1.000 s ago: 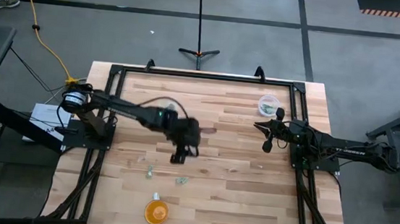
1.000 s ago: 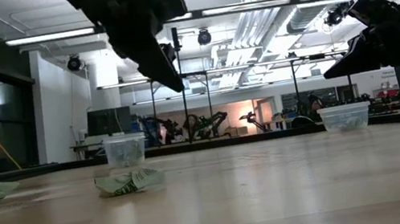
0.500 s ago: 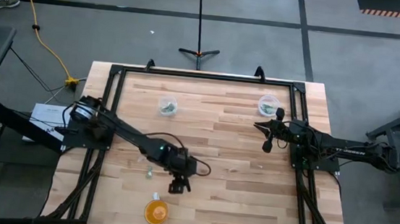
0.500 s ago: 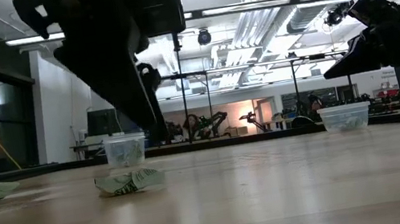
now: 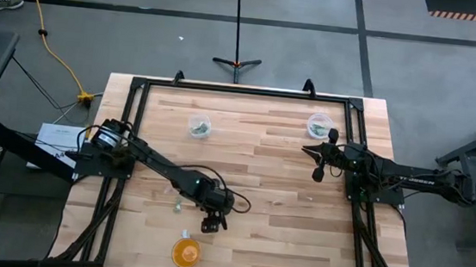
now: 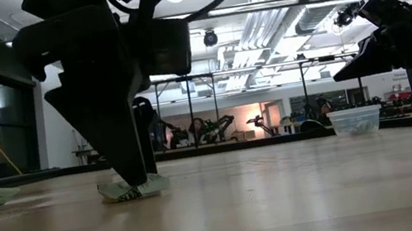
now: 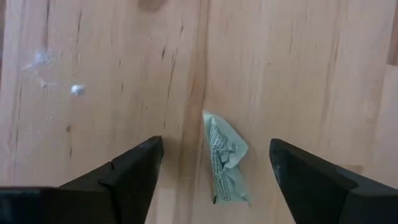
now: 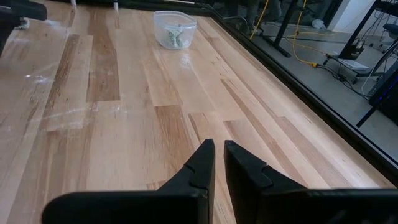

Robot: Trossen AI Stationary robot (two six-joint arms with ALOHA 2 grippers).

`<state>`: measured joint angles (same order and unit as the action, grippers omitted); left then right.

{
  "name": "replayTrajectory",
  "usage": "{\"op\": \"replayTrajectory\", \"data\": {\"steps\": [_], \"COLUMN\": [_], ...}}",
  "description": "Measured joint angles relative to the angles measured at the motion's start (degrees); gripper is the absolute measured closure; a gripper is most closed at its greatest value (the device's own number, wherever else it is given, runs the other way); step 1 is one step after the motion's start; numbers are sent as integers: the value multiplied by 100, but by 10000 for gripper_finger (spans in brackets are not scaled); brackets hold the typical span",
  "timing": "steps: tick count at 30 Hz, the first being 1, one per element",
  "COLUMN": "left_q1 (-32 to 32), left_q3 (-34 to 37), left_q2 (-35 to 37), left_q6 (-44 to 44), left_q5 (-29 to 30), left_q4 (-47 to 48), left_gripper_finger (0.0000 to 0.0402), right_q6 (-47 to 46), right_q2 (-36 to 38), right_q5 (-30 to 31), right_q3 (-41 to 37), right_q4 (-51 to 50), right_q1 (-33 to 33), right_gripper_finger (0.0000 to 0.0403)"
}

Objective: Pick and place items into bin
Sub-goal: Put the stevia packet into the left transparent bin

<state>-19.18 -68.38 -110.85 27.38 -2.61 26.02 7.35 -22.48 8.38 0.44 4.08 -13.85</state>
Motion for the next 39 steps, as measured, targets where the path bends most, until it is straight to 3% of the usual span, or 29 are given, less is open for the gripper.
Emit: {"op": "replayTrajectory", "data": {"steps": [5,13,19,23,30,36,39], "left_q1": [10,27,134,189,277,793,1319], "left_q3": [7,17,-22,-95,-576,-621,-614], "left_q2": [-35,-48,-3,139,806,1622,1834], "left_q6": [-7,-23,-647,-1051,-1766,-2134,-2173], "left_q5": [-65,5,-303,-127,1503,2619,2788], "left_q4": [52,74,147,591,1967,2398,2713], "left_gripper_finger": [122,265,374,372,379,372,375], "right_q6": [1,13,17,17,17,17,17], "right_q2": [0,0,0,0,0,0,0], "right_q5": [0,0,1,2,2,2,0], "right_q3": [0,0,0,0,-1,0,0], "right_q4": [2,2,2,2,30,50,50], "right_q1": [0,1,2,2,1,2,1], "right_gripper_finger": [375,375,375,375,375,375,375]}}
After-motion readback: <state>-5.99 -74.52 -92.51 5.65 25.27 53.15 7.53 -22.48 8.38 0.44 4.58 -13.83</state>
